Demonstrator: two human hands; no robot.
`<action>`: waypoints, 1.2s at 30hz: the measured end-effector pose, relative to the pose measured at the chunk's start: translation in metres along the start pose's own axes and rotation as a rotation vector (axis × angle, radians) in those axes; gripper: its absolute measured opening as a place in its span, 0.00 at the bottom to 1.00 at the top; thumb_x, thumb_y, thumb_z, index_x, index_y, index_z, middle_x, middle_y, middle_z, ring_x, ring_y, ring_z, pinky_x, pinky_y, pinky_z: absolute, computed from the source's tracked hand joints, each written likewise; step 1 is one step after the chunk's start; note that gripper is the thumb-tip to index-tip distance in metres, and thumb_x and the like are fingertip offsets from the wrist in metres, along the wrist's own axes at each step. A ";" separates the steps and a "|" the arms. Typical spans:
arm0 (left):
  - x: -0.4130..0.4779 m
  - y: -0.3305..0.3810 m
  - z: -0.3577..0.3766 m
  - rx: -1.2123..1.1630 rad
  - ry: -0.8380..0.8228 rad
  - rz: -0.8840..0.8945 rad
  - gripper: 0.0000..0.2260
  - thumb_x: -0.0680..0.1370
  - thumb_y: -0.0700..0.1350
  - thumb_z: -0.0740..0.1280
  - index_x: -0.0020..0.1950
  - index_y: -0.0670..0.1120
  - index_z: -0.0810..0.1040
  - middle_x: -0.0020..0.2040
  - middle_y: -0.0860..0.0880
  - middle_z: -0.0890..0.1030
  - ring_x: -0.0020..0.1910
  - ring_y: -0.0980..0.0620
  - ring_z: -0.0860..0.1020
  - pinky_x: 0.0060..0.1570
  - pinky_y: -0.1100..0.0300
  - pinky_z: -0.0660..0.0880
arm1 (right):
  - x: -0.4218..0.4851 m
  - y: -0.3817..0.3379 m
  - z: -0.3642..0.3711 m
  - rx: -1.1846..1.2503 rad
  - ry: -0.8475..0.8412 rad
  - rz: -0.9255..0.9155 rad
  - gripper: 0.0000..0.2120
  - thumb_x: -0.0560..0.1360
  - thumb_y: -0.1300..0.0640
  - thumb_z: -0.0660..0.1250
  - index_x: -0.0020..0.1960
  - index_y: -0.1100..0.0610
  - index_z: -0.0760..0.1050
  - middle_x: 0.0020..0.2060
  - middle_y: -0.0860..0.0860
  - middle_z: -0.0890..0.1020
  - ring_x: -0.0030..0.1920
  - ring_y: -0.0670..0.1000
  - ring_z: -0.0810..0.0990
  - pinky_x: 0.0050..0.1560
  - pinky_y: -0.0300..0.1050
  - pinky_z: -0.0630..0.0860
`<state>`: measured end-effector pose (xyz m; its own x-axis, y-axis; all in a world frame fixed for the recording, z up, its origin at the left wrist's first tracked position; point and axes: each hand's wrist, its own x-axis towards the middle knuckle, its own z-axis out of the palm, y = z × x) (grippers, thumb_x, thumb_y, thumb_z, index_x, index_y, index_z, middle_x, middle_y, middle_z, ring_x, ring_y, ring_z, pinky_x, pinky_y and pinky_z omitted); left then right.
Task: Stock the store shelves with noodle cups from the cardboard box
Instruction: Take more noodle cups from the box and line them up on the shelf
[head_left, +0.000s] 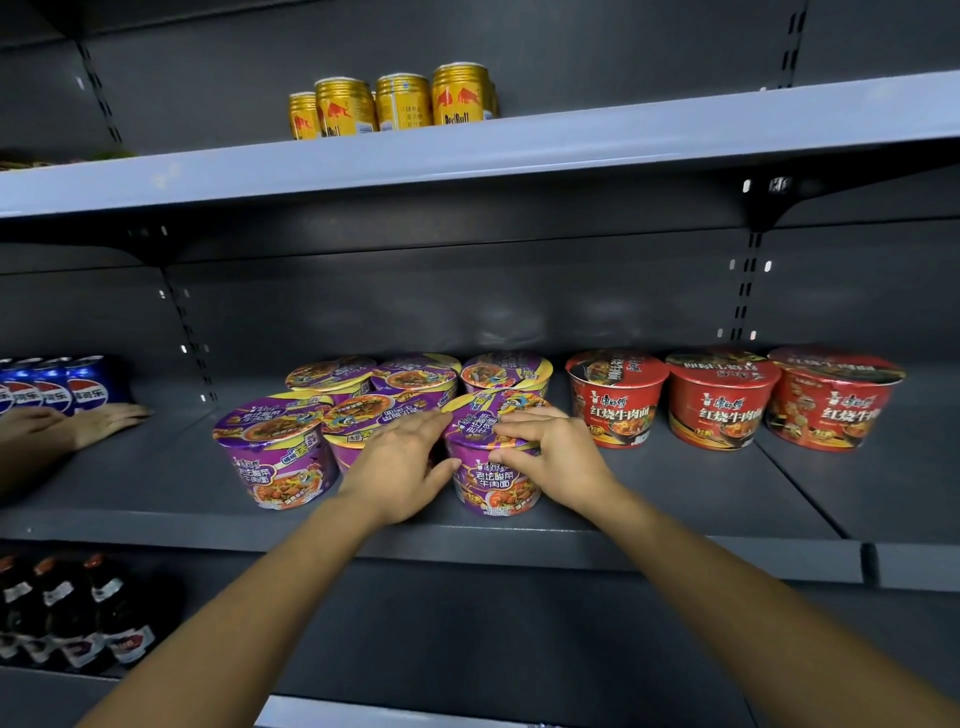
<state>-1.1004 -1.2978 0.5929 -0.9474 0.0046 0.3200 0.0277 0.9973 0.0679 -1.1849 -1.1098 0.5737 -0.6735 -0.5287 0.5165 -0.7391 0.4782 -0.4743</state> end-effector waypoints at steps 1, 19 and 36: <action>0.000 0.000 0.000 -0.001 -0.001 0.001 0.28 0.79 0.56 0.60 0.76 0.49 0.58 0.76 0.49 0.62 0.75 0.51 0.60 0.73 0.57 0.56 | 0.000 0.000 0.001 -0.001 0.005 -0.002 0.21 0.70 0.48 0.73 0.61 0.54 0.79 0.61 0.49 0.79 0.65 0.45 0.71 0.63 0.30 0.60; -0.002 0.000 0.003 0.028 0.012 0.010 0.30 0.78 0.52 0.63 0.77 0.48 0.56 0.76 0.50 0.60 0.75 0.51 0.58 0.74 0.58 0.54 | 0.001 0.001 0.004 -0.003 0.019 -0.014 0.21 0.71 0.49 0.72 0.61 0.55 0.78 0.61 0.50 0.79 0.66 0.47 0.71 0.64 0.32 0.61; -0.003 -0.001 0.003 0.032 0.001 0.020 0.32 0.77 0.52 0.64 0.77 0.50 0.54 0.77 0.51 0.59 0.76 0.52 0.56 0.74 0.59 0.51 | 0.002 0.006 0.000 0.055 -0.042 -0.021 0.20 0.73 0.51 0.71 0.63 0.54 0.77 0.63 0.50 0.78 0.68 0.47 0.70 0.69 0.36 0.61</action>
<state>-1.0983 -1.2989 0.5894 -0.9464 0.0245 0.3221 0.0366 0.9988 0.0316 -1.1911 -1.1076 0.5723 -0.6565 -0.5674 0.4971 -0.7508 0.4281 -0.5029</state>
